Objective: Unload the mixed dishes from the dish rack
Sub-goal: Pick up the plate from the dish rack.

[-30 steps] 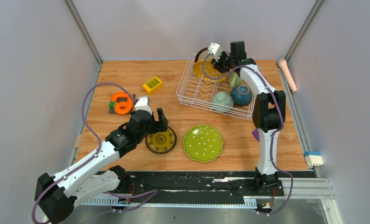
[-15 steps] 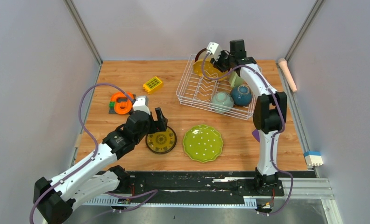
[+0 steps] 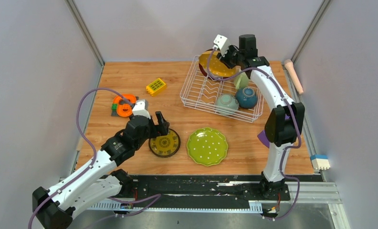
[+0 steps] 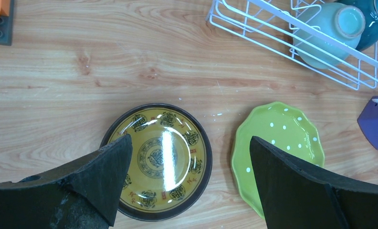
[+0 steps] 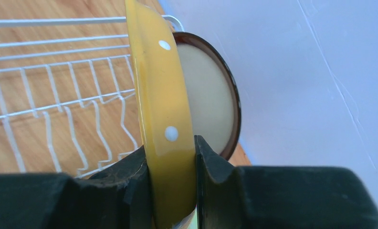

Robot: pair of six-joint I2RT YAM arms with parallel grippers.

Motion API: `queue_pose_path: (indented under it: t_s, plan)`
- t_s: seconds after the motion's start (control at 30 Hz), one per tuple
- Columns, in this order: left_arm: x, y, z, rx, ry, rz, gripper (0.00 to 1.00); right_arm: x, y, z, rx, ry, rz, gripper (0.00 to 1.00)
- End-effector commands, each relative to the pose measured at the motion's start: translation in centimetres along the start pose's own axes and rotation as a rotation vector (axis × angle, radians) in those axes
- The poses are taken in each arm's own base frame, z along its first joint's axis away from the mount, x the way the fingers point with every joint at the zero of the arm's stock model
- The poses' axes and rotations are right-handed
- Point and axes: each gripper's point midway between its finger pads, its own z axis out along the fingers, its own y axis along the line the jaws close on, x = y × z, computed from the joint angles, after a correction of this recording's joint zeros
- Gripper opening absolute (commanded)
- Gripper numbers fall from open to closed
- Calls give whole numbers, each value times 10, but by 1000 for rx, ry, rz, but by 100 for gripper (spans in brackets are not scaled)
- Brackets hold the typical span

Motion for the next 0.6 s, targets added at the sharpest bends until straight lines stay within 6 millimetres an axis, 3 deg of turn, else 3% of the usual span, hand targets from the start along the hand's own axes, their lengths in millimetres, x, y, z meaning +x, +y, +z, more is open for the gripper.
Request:
queue_pose_path:
  t_s: [0.0, 0.17, 0.33, 0.47, 0.57]
  plan:
    - [0, 4, -1, -25, -11, -30, 100, -122, -13, -62, 103, -273, -15, 0]
    - [2, 6, -2, -37, -1, -50, 100, -150, 3, -90, 107, -347, 104, 0]
    - [5, 10, -5, -63, 20, -75, 100, -180, 51, -129, 11, -445, 306, 0]
    - [10, 5, -10, -23, 35, -108, 100, -187, 88, -161, -74, -534, 588, 0]
    - [14, 3, -18, 23, 34, -141, 100, -181, 117, -176, -154, -560, 814, 0]
